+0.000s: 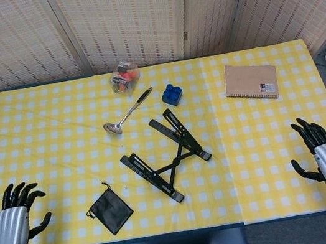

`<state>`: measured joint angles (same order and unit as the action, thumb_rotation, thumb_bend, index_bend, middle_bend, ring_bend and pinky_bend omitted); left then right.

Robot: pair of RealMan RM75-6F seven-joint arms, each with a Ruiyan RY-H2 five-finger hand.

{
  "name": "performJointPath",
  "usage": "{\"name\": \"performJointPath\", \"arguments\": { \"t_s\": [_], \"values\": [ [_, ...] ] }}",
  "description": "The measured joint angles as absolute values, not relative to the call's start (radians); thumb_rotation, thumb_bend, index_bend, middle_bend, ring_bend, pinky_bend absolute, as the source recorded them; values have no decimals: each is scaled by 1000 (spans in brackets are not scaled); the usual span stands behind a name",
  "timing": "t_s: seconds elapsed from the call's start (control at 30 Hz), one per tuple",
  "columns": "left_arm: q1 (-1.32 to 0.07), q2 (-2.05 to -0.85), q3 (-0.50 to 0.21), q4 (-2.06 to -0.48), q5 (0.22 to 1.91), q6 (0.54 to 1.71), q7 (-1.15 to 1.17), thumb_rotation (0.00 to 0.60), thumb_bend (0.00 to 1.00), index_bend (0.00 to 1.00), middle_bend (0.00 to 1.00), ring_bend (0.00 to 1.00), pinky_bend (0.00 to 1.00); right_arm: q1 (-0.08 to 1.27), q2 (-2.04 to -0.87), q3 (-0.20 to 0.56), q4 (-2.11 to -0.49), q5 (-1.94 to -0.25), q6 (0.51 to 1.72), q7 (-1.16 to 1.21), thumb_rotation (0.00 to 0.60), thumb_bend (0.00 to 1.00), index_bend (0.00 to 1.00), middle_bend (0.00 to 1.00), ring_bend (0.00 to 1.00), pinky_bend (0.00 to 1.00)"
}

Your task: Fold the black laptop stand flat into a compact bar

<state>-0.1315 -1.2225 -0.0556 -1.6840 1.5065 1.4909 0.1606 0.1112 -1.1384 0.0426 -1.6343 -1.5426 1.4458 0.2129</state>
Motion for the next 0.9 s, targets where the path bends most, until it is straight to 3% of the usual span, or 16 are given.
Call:
{"name": "performJointPath", "arguments": {
  "t_s": [0.5, 0.9],
  "values": [
    [-134, -1230, -51, -1683, 1508, 1483, 152, 600, 305, 404, 256, 148, 0, 150, -1159, 41, -1636, -1547, 1382, 244, 600, 420, 0, 14, 72, 0],
    [-131, -1230, -47, -1682, 1514, 1486, 145, 600, 305, 404, 256, 148, 0, 291, -1204, 79, -1646, -1512, 1165, 478, 600, 420, 0, 67, 126, 0]
  ]
}}
